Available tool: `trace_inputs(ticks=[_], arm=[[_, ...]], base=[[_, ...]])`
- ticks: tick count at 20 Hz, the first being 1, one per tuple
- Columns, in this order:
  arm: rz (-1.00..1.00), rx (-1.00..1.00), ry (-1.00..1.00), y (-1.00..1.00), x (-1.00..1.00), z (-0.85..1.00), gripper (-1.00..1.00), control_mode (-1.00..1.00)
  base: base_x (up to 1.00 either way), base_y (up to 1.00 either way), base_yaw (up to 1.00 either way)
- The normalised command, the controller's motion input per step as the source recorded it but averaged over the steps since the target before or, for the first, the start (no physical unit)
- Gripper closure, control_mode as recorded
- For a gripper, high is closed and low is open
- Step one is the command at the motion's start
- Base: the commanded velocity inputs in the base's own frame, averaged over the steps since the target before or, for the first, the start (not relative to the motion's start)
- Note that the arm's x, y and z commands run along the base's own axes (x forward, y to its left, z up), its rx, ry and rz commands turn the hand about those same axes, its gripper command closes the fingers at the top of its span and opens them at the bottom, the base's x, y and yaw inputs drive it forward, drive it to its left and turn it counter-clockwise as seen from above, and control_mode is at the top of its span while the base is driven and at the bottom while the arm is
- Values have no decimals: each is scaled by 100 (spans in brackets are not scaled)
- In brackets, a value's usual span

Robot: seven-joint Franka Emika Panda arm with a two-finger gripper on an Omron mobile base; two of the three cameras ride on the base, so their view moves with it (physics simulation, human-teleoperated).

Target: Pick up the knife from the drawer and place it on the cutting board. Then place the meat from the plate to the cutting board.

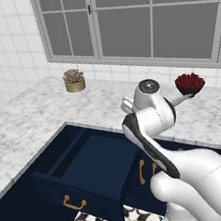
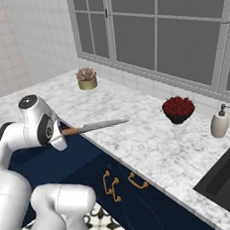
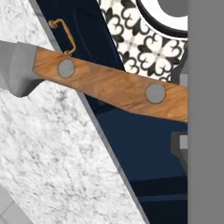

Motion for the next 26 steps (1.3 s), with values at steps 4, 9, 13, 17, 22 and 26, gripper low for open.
trace_inputs(ticks=[4, 9, 13, 17, 22, 26], arm=[[0, 0, 0, -58, 7, -32, 100, -100], [0, 0, 0, -27, -4, -21, 100, 100], [0, 0, 0, 0, 0, 0, 100, 100], [0, 0, 0, 0, 0, 0, 100, 100], [0, 0, 0, 0, 0, 0, 100, 100], [0, 0, 0, 0, 0, 0, 100, 100]], base=[[0, 0, 0], [-31, -11, 1], [-100, 17, 18], [-98, 55, 33], [-42, 89, 40], [0, 100, 42]])
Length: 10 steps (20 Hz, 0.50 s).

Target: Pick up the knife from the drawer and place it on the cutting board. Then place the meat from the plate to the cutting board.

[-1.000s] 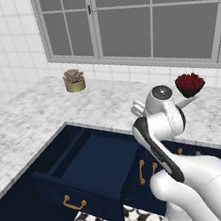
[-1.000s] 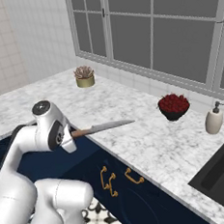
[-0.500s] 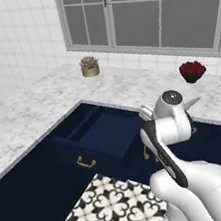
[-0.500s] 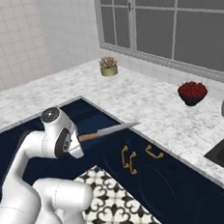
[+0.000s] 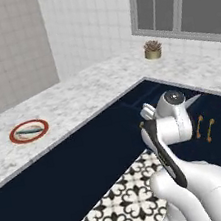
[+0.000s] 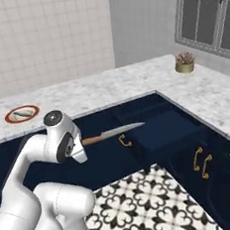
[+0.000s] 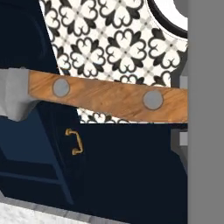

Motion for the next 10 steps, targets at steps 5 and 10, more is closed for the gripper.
trace_inputs(ticks=[5, 10], arm=[[0, 0, 0, 0, 0, 0, 100, 100], [0, 0, 0, 0, 0, 0, 100, 100]], base=[[35, 100, 38], [81, 100, 33]])
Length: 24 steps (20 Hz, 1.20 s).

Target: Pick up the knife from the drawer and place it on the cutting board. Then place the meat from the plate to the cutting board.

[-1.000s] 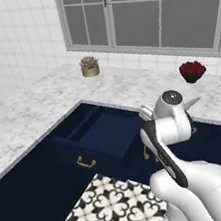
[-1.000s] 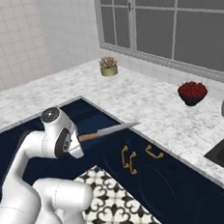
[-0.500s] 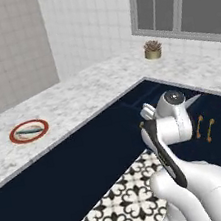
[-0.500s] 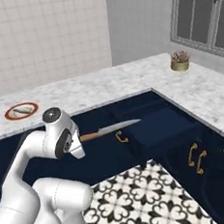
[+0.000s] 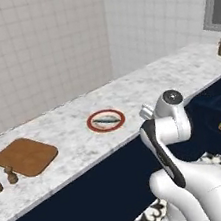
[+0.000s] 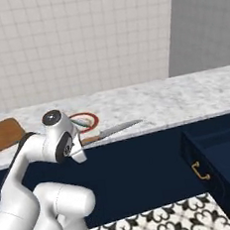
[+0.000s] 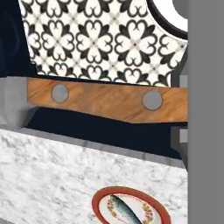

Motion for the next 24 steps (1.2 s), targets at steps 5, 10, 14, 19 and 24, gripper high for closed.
trace_inputs(ticks=[5, 10, 14, 19, 24], arm=[[0, 0, 0, 0, 0, 0, 100, 100], [0, 0, 0, 0, 0, 0, 100, 100], [10, 0, 5, 22, 13, -11, 100, -100], [36, 0, 19, 93, 44, -40, 100, -100], [22, -3, 21, 100, 26, -21, 100, -100]], base=[[81, 100, 33], [73, 100, 36], [48, 71, 32], [0, 0, 0], [0, 0, 0]])
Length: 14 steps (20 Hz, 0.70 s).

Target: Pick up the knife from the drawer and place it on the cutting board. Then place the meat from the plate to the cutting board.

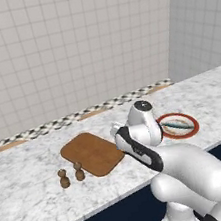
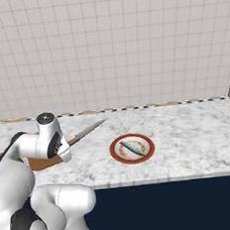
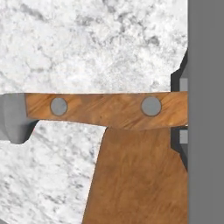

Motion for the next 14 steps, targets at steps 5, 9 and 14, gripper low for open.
trace_inputs(ticks=[5, 9, 14], arm=[[13, -7, 19, 95, 20, 0, 100, -100], [6, -13, 4, 73, 5, -11, 100, -100], [3, -8, 2, 57, 13, -23, 100, -100]], base=[[0, 0, 0], [0, 0, 0], [0, 0, 0]])
